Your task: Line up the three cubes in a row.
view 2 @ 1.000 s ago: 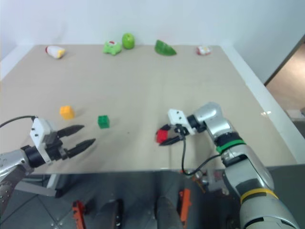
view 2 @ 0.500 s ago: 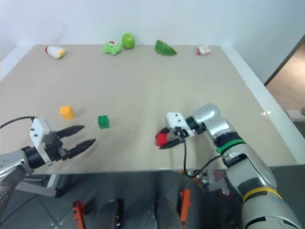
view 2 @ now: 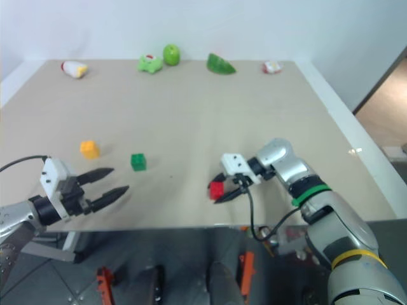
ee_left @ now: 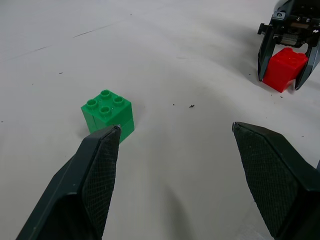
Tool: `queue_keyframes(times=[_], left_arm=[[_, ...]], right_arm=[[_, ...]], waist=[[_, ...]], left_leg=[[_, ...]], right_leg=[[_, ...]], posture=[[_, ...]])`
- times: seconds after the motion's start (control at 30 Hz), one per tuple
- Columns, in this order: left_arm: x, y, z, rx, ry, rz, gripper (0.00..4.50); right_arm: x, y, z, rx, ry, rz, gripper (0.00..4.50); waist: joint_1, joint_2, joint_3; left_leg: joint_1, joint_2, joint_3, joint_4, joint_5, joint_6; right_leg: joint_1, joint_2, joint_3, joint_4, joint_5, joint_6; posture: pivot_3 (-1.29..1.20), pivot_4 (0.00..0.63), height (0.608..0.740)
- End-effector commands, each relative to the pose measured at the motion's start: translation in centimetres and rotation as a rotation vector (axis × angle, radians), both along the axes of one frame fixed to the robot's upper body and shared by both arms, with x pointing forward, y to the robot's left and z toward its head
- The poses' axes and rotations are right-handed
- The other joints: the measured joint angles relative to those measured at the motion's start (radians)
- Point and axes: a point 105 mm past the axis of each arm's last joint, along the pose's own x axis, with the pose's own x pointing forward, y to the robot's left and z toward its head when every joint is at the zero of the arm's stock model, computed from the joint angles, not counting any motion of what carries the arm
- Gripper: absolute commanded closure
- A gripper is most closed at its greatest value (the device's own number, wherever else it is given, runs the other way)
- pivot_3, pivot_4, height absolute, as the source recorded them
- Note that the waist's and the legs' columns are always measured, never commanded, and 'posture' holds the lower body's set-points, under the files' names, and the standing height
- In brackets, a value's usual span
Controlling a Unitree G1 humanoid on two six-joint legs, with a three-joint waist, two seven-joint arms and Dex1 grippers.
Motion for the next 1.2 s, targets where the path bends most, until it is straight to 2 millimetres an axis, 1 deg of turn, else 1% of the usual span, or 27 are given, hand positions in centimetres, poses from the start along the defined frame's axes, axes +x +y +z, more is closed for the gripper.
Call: queue_keyframes(times=[0.03,0.1,0.13,0.2,0.23,0.27,0.3,0.43,0.47,0.5,0.57,0.63,0.67,0.7,0.77,0.8,0.87,0.93,1.0,1.1,1.13,1.2], left_arm=[[-0.3,-0.2,1.1,0.001,-0.048,-0.004,0.81],[-0.3,-0.2,1.1,0.0,-0.048,-0.004,0.81],[-0.3,-0.2,1.1,-0.001,-0.048,-0.004,0.81],[-0.3,-0.3,1.1,-0.003,-0.048,-0.004,0.81],[-0.3,-0.3,1.1,-0.004,-0.047,-0.004,0.81],[-0.3,-0.3,1.1,-0.005,-0.047,-0.004,0.81],[-0.3,-0.3,1.1,-0.006,-0.046,-0.004,0.81],[-0.3,-0.4,1.0,-0.009,-0.044,-0.005,0.81],[-0.3,-0.5,1.0,-0.01,-0.043,-0.005,0.81],[-0.3,-0.5,1.0,-0.012,-0.041,-0.004,0.81],[-0.4,-0.4,0.8,-0.015,-0.037,0.005,0.81],[-0.4,-0.1,0.5,-0.019,-0.031,0.019,0.81],[-0.4,0.2,0.4,-0.028,-0.026,0.035,0.81],[-0.2,0.7,0.2,-0.035,-0.022,0.062,0.81],[0.0,1.8,-0.4,-0.043,-0.004,0.106,0.81],[0.0,2.1,-0.6,-0.046,0.003,0.116,0.81],[0.3,2.6,-0.8,-0.053,0.011,0.126,0.81],[0.7,2.9,-0.9,-0.055,0.014,0.131,0.81],[1.2,3.1,-1.1,-0.051,0.015,0.136,0.81],[2.4,3.7,-1.4,-0.049,0.01,0.167,0.81],[2.8,3.8,-1.4,-0.052,0.009,0.174,0.81],[3.4,3.6,-1.4,-0.064,0.001,0.174,0.81]], right_arm=[[-0.2,-0.2,0.9,-0.018,-0.017,0.061,2.72],[0.1,-0.2,0.7,-0.025,-0.019,0.05,2.72],[0.3,-0.1,0.5,-0.03,-0.02,0.04,1.69],[0.7,-0.1,0.4,-0.036,-0.025,0.025,1.13],[0.9,-0.1,0.5,-0.039,-0.034,0.019,0.72],[1.1,-0.2,0.6,-0.038,-0.044,0.015,0.52],[1.2,-0.2,0.9,-0.036,-0.051,0.01,0.02],[1.6,-0.5,2.3,-0.014,-0.108,0.003,0.02],[1.7,-0.7,3.2,-0.001,-0.142,0.006,0.02],[1.7,-0.9,4.6,0.02,-0.181,0.01,0.02],[1.0,-1.7,7.3,0.057,-0.254,0.022,0.02],[0.0,-2.4,8.7,0.077,-0.273,0.029,0.02],[-0.8,-2.8,9.2,0.089,-0.264,0.032,0.02],[-1.6,-3.4,9.6,0.093,-0.252,0.031,0.02],[-3.2,-4.8,9.5,0.073,-0.229,0.018,0.02],[-3.6,-5.3,9.4,0.065,-0.22,0.01,0.02],[-3.7,-5.7,9.4,0.065,-0.221,-0.019,0.02],[-3.3,-5.6,9.7,0.095,-0.236,-0.055,0.02],[-2.3,-4.8,10.5,0.172,-0.267,-0.115,0.02],[-0.7,-3.1,12.9,0.389,-0.259,-0.244,0.02],[-0.2,-2.7,13.4,0.437,-0.245,-0.287,0.02],[-0.5,-2.4,12.7,0.446,-0.206,-0.303,0.02]], waist=[[0.0,0.0,0.0],[0.0,0.0,0.0],[-0.001,0.0,0.0],[-0.001,0.0,0.0],[-0.001,0.0,0.0],[-0.003,0.0,0.0],[-0.003,0.0,0.0],[-0.003,0.0,0.0],[-0.003,0.0,0.0],[-0.002,0.0,0.0],[0.003,0.002,0.001],[0.007,0.002,0.001],[0.008,0.002,0.001],[0.008,0.002,0.001],[0.01,0.0,0.0],[0.011,0.001,0.0],[0.011,0.001,0.0],[0.005,0.001,0.001],[0.002,0.001,0.0],[-0.001,0.001,0.0],[0.0,0.001,0.0],[0.002,0.001,0.0]], left_leg=[[0.0,0.0,0.0,0.0,0.0,0.0],[0.0,0.0,0.0,0.0,0.0,0.0],[0.0,0.0,0.0,0.0,0.0,0.0],[0.001,0.0,0.0,0.0,0.0,0.0],[0.001,0.0,0.0,0.0,0.0,0.0],[0.002,0.0,0.0,0.0,0.0,0.0],[0.005,0.0,0.0,0.0,0.0,0.0],[0.005,0.0,0.0,0.0,0.001,0.0],[0.005,0.0,0.001,0.0,0.002,0.0],[0.005,0.0,0.001,0.0,0.002,0.0],[0.003,0.0,0.002,0.0,0.002,0.0],[0.001,0.0,0.002,0.0,0.002,0.0],[0.001,0.0,0.002,0.0,0.002,-0.001],[0.001,0.0,0.002,-0.001,0.001,-0.002],[0.002,0.001,0.002,-0.001,-0.001,-0.003],[0.002,0.001,0.002,-0.002,-0.002,-0.004],[0.002,0.001,0.003,-0.001,-0.002,-0.005],[0.002,0.001,0.005,0.0,-0.002,-0.005],[0.003,0.001,0.007,0.001,-0.002,-0.005],[0.006,0.001,0.006,0.003,-0.002,-0.005],[0.006,0.001,0.006,0.004,-0.002,-0.004],[0.005,0.001,0.007,0.005,-0.002,-0.004]], right_leg=[[0.0,0.0,0.0,0.0,0.0,0.0],[0.0,0.0,0.0,0.0,0.0,0.0],[0.0,0.0,0.0,0.0,0.0,0.0],[0.0,0.0,0.0,0.0,0.0,0.0],[0.0,0.0,0.0,0.0,0.0,0.0],[0.001,0.001,0.0,0.0,0.0,-0.001],[0.003,0.001,0.0,0.0,0.0,-0.001],[0.003,0.0,0.001,0.001,0.001,-0.001],[0.003,0.0,0.001,0.001,0.001,-0.001],[0.003,0.0,0.001,0.001,0.001,-0.001],[0.001,0.0,0.001,0.001,0.001,-0.001],[0.0,-0.001,0.002,0.001,0.001,-0.001],[0.0,-0.001,0.002,0.001,0.001,-0.001],[0.0,-0.001,0.002,0.001,0.0,0.0],[0.0,0.0,0.001,0.001,-0.001,-0.001],[0.0,0.0,0.001,0.001,-0.003,-0.001],[-0.001,-0.001,0.001,0.001,-0.003,-0.001],[-0.001,-0.001,0.002,0.001,-0.003,-0.001],[-0.001,0.0,0.004,0.001,-0.002,0.0],[0.001,0.0,0.005,0.001,0.0,0.0],[0.0,0.0,0.005,0.001,0.0,0.0],[0.001,0.0,0.005,0.001,0.001,0.0]], posture=[[0.0,0.15,0.733],[0.0,0.15,0.733],[0.0,0.15,0.733],[0.0,0.15,0.733],[0.0,0.15,0.733],[0.0,0.15,0.733],[0.0,0.15,0.733],[0.0,0.15,0.733],[0.0,0.15,0.733],[0.0,0.15,0.733],[0.0,0.15,0.733],[0.0,0.15,0.733],[0.0,0.15,0.733],[0.0,0.15,0.733],[0.0,0.15,0.733],[0.0,0.15,0.733],[0.0,0.15,0.733],[0.0,0.15,0.733],[0.0,0.15,0.733],[0.0,0.15,0.733],[0.0,0.15,0.733],[0.0,0.15,0.733]])
